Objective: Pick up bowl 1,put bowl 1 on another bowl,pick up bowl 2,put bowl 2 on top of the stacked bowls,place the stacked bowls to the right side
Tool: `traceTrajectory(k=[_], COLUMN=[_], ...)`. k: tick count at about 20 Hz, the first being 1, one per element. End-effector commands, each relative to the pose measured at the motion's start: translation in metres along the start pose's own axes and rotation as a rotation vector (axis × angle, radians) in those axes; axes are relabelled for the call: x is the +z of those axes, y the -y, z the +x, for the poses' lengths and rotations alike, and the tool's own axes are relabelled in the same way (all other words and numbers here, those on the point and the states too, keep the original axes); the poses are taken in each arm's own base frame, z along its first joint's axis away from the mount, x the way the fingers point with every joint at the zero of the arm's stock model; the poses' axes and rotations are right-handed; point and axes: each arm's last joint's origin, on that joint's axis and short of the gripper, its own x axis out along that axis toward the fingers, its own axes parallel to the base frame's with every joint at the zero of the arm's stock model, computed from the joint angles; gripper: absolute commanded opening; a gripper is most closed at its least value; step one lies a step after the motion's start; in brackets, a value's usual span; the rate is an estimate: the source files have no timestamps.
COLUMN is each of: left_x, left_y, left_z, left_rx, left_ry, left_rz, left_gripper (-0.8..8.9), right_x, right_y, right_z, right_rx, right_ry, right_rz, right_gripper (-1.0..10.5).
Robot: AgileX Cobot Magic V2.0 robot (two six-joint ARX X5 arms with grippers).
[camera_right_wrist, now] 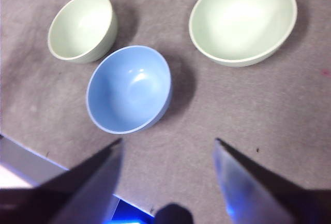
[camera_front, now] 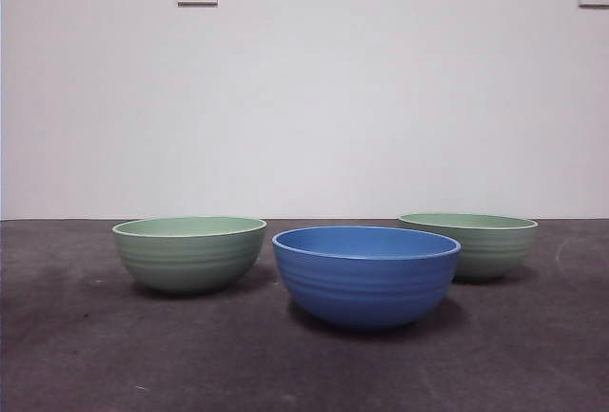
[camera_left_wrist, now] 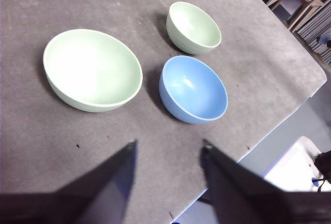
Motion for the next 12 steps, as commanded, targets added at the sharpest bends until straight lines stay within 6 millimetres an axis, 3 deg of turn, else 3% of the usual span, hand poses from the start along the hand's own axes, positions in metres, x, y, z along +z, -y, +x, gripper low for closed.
traceTrajectory(k=[1, 12], left_x=[0.001, 0.001], left_y=[0.001, 0.001], left_z=[0.000, 0.000], left_rx=[-0.011, -0.010], left_ry=[0.009, 0.012], left_rz=[0.003, 0.004], left_gripper=[5.45, 5.44], right_x=[0.001, 0.009], right_y=[0.000, 0.008], right_z=[-0.001, 0.012], right_rx=[-0.011, -0.066], right_ry=[0.003, -0.010], right_rz=[0.019, 0.061], right_gripper=[6.3, 6.3])
